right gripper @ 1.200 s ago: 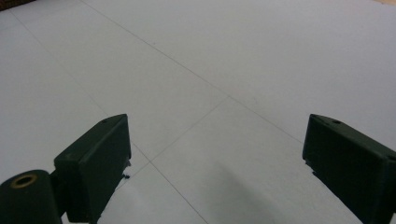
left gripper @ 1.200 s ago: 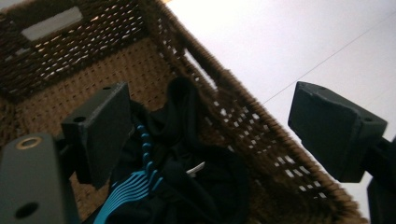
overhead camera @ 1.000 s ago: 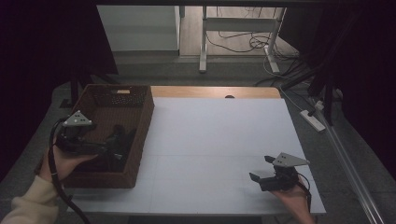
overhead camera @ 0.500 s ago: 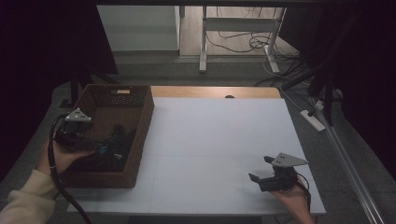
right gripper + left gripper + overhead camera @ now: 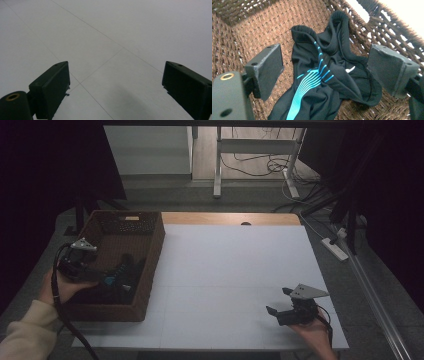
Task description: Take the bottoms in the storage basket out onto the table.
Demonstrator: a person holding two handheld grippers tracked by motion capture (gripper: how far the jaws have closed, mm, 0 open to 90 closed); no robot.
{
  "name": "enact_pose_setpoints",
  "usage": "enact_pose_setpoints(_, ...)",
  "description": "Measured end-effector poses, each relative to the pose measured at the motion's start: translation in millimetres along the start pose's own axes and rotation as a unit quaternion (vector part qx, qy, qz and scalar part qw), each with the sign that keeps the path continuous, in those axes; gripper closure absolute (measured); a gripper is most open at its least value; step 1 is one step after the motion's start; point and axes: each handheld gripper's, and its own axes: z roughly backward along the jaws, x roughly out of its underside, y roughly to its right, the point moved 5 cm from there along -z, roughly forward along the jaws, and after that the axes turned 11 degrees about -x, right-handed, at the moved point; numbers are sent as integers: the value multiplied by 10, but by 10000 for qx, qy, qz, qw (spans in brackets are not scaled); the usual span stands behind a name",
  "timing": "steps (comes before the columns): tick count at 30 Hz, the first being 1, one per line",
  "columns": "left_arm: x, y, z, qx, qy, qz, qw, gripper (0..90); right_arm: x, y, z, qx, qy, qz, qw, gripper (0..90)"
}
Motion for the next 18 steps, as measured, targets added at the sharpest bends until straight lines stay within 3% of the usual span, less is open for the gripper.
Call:
enact_pose_setpoints(9,16,-96,-67,-50,-234,49,9997,137,6,0,-5,5,-40,3,10000,76)
enact_pose_setpoints(18,56,-135,-144,92,-494,-245,9984,135,13,-4,-16,-4,-84,6,10000,76)
